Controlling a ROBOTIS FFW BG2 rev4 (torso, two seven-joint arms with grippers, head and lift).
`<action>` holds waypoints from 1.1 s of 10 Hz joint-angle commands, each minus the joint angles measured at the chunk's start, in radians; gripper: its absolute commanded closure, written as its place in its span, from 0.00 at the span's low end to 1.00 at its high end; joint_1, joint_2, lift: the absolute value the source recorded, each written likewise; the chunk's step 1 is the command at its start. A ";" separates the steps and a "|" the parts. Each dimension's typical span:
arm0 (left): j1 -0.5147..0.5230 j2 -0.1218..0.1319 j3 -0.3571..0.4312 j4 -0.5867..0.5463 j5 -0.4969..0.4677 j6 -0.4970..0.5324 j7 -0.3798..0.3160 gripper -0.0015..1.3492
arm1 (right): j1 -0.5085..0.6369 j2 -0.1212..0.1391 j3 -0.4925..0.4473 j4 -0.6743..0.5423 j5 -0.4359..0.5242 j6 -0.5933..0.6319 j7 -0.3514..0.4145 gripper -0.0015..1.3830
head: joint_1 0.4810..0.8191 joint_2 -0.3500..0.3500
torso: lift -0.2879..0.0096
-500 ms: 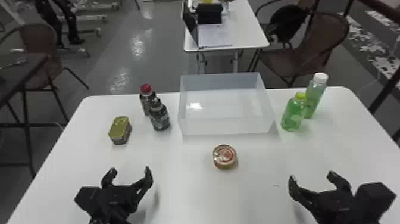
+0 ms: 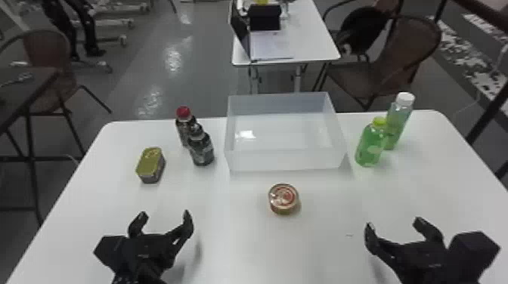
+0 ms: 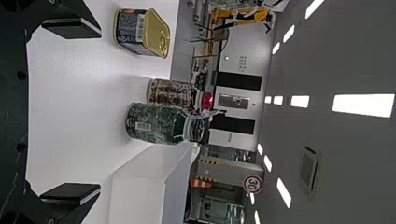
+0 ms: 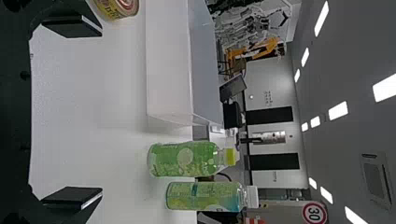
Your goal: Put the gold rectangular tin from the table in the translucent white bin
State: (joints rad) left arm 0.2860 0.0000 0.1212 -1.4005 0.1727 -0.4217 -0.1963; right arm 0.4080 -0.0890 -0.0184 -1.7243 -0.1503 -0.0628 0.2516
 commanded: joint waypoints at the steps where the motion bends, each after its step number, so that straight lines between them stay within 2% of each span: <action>1: 0.001 -0.003 0.000 0.000 0.001 0.005 0.000 0.10 | 0.000 0.000 0.000 0.000 0.000 0.000 0.000 0.07 | 0.63 0.62 | 0.67; 3: -0.016 -0.003 0.012 0.021 -0.016 0.023 0.000 0.10 | 0.000 0.000 0.000 0.000 -0.003 0.000 0.000 0.07 | 0.63 0.62 | 0.67; 5: -0.045 -0.003 0.055 0.023 -0.079 0.069 0.008 0.10 | 0.000 0.000 0.000 0.000 -0.003 0.000 0.000 0.07 | 0.63 0.63 | 0.67; 9: -0.176 -0.003 0.092 0.129 -0.140 0.126 -0.020 0.10 | -0.003 0.000 0.000 0.000 -0.008 0.000 0.000 0.07 | 0.63 0.67 | 0.67; 11: -0.261 0.021 0.109 0.204 -0.167 0.152 -0.032 0.10 | -0.003 0.000 0.000 0.002 -0.009 0.000 0.000 0.07 | 0.63 0.66 | 0.67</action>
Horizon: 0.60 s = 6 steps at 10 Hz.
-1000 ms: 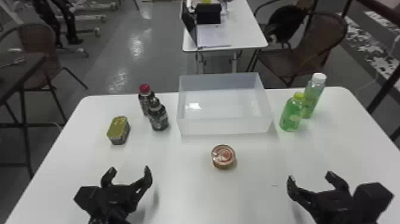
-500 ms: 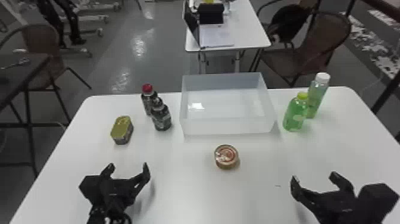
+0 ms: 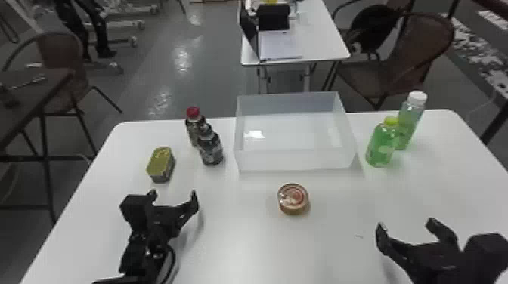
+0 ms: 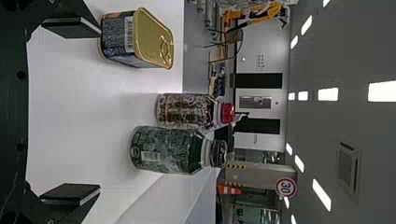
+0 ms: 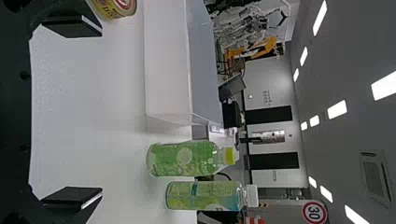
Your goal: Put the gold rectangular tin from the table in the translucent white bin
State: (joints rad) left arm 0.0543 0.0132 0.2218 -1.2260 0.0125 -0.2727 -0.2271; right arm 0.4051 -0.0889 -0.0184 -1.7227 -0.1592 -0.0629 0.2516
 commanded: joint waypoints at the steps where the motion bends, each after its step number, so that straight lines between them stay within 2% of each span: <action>1: -0.065 0.016 0.034 0.053 -0.051 0.007 -0.018 0.10 | 0.000 0.002 0.000 0.000 0.000 0.000 0.000 0.07 | 0.63 0.66 | 0.67; 4: -0.136 0.028 0.105 0.095 -0.144 0.056 -0.021 0.10 | 0.001 0.011 0.000 0.003 -0.002 0.000 0.005 0.07 | 0.63 0.71 | 0.67; 5: -0.163 0.047 0.108 0.137 -0.144 0.058 -0.035 0.10 | 0.001 0.015 0.000 0.006 0.000 0.000 0.012 0.07 | 0.63 0.73 | 0.67; 6: -0.194 0.079 0.094 0.180 -0.140 0.063 -0.061 0.10 | 0.000 0.021 0.000 0.009 0.001 0.000 0.018 0.07 | 0.63 0.74 | 0.67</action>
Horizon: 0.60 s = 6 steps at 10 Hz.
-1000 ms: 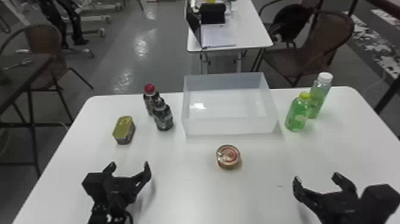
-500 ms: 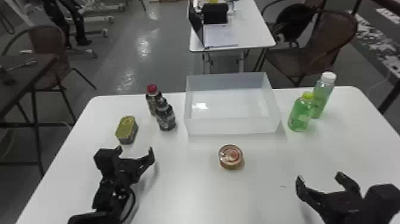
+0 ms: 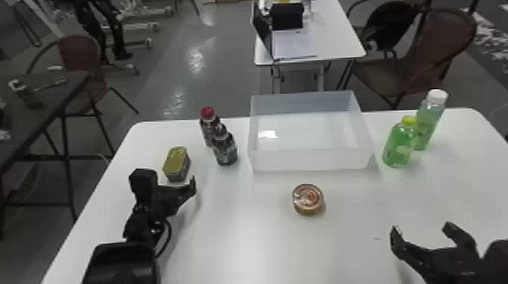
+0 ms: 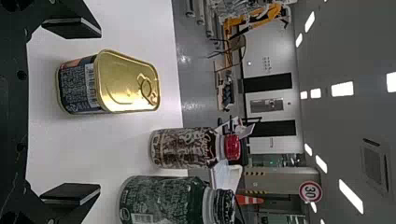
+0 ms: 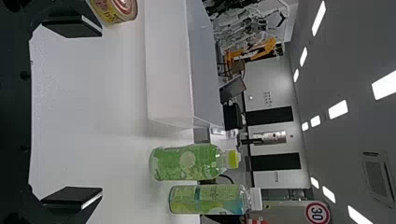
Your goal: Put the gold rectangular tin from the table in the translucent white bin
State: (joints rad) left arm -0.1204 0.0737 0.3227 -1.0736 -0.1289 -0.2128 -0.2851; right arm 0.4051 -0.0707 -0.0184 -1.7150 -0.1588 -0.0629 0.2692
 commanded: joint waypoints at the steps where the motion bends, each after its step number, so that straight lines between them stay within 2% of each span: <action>1: -0.047 0.051 -0.030 0.072 0.037 0.010 -0.023 0.10 | -0.005 0.008 0.000 0.008 0.001 0.000 0.008 0.07 | 0.63 0.75 | 0.67; 2: -0.074 0.071 -0.036 0.115 0.046 0.006 -0.039 0.10 | -0.009 0.014 0.000 0.011 0.002 0.000 0.015 0.07 | 0.63 0.76 | 0.67; 6: -0.154 0.103 -0.034 0.221 0.022 0.039 -0.059 0.10 | -0.015 0.026 0.000 0.025 0.004 0.000 0.028 0.07 | 0.63 0.79 | 0.67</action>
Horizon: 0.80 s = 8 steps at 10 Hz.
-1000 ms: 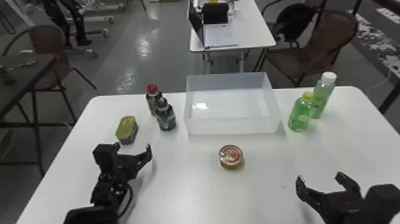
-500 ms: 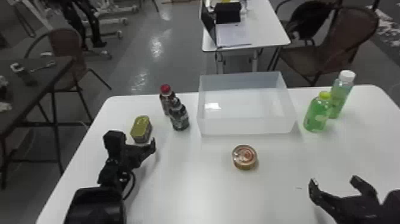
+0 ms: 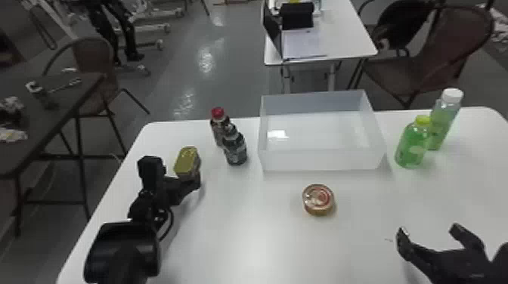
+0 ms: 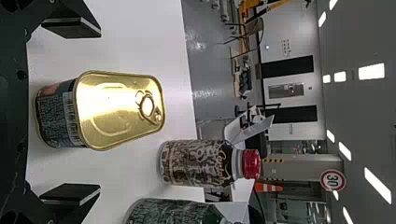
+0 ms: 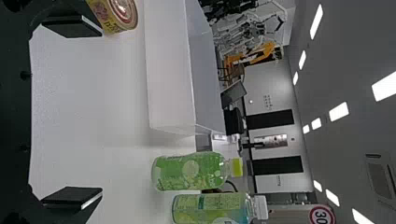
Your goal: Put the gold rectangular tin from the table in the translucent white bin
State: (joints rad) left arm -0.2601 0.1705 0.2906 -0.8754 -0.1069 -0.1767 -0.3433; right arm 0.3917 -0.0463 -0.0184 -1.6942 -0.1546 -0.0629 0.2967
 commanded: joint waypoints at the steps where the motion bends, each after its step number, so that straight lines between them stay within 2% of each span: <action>1: -0.034 0.015 -0.015 0.047 -0.005 0.010 -0.003 0.10 | -0.008 0.006 0.000 0.010 0.001 0.000 0.007 0.07 | 0.63 0.80 | 0.67; 5: -0.100 0.026 -0.027 0.115 -0.043 0.036 -0.005 0.11 | -0.022 0.016 -0.002 0.022 0.006 0.000 0.022 0.07 | 0.63 0.80 | 0.67; 6: -0.103 0.034 -0.025 0.121 -0.046 0.040 -0.003 0.18 | -0.024 0.020 -0.002 0.025 0.007 0.000 0.025 0.07 | 0.63 0.80 | 0.67; 7: -0.107 0.041 -0.025 0.125 -0.057 0.045 -0.003 0.43 | -0.025 0.020 -0.003 0.027 0.007 0.000 0.027 0.07 | 0.63 0.80 | 0.67; 8: -0.105 0.040 -0.022 0.125 -0.062 0.043 0.003 0.61 | -0.025 0.020 -0.005 0.027 0.007 -0.003 0.032 0.07 | 0.63 0.81 | 0.67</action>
State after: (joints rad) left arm -0.3655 0.2101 0.2668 -0.7506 -0.1655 -0.1336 -0.3416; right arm 0.3669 -0.0262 -0.0222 -1.6678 -0.1473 -0.0644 0.3273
